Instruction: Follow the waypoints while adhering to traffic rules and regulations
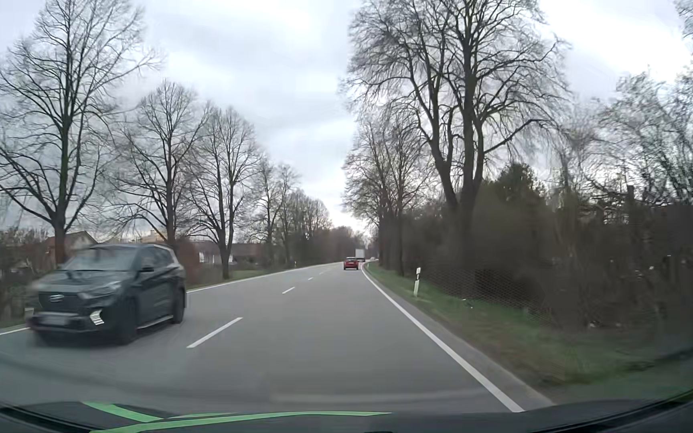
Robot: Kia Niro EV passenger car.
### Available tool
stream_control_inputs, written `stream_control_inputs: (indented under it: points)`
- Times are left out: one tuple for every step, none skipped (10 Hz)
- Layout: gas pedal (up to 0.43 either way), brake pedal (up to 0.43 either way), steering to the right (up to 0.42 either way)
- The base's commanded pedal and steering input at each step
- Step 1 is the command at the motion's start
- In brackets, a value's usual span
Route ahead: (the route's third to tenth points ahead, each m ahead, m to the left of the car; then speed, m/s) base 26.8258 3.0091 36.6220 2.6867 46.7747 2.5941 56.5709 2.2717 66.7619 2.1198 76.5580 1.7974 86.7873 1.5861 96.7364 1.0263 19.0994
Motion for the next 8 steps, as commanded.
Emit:
stream_control_inputs:
  points:
    - [0.157, 0.0, 0.003]
    - [0.157, 0.0, 0.003]
    - [0.157, 0.0, 0.003]
    - [0.157, 0.0, 0.002]
    - [0.157, 0.0, 0.003]
    - [0.157, 0.0, 0.002]
    - [0.157, 0.0, 0.003]
    - [0.157, 0.0, 0.003]
